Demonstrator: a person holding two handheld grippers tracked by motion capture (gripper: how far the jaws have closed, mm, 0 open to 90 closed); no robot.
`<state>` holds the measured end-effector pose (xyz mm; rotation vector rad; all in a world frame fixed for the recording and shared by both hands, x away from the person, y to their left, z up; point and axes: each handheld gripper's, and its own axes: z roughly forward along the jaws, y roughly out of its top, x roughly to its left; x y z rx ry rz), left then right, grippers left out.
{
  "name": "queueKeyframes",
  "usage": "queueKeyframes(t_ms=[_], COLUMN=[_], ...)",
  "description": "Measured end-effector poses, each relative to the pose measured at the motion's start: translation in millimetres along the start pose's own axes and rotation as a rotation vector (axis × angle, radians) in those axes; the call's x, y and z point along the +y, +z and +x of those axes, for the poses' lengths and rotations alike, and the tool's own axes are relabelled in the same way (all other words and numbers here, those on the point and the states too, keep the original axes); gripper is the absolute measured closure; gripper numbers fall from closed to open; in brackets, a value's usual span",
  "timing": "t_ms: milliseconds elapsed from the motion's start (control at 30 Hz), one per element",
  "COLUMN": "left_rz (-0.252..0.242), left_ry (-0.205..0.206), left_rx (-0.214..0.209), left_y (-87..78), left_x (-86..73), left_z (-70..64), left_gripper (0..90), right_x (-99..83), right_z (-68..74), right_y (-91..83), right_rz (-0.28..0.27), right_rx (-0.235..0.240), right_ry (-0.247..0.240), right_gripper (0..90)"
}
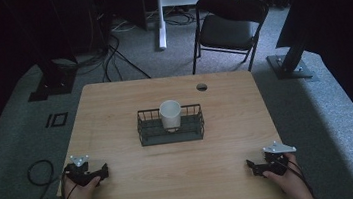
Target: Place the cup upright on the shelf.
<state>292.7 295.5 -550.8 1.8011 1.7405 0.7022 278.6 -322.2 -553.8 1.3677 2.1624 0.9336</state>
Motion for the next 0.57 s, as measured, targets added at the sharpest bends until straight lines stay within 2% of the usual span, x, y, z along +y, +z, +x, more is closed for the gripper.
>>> queueKeyframes(t_ms=[67, 133, 200, 300, 567], left_rz=[-0.002, -0.002, -0.004, -0.004, -0.004], left_ry=[-0.020, -0.060, -0.078, -0.081, -0.081], left_rx=[0.018, 0.055, 0.072, 0.075, 0.075], left_y=[1.0, 2.0, 2.8, 2.9, 3.0], left_x=[0.9, 2.0, 2.8, 2.9, 2.9], left_z=[-0.8, -1.6, -2.4, -2.7, -2.7], left_gripper=[2.3, 2.4, 2.7, 2.6, 2.6], right_x=[0.0, 0.0, -0.2, 0.1, 0.9], right_z=[0.0, 0.0, 2.1, 4.1, 3.3], right_y=[0.0, 0.0, -0.2, 0.1, 0.9], right_rz=[0.000, 0.000, 0.000, 0.000, 0.002], right_rx=[0.000, 0.000, -0.017, -0.031, -0.028], right_ry=[0.000, 0.000, 0.017, 0.030, 0.028], right_gripper=[11.4, 11.4, 11.5, 11.4, 11.0])
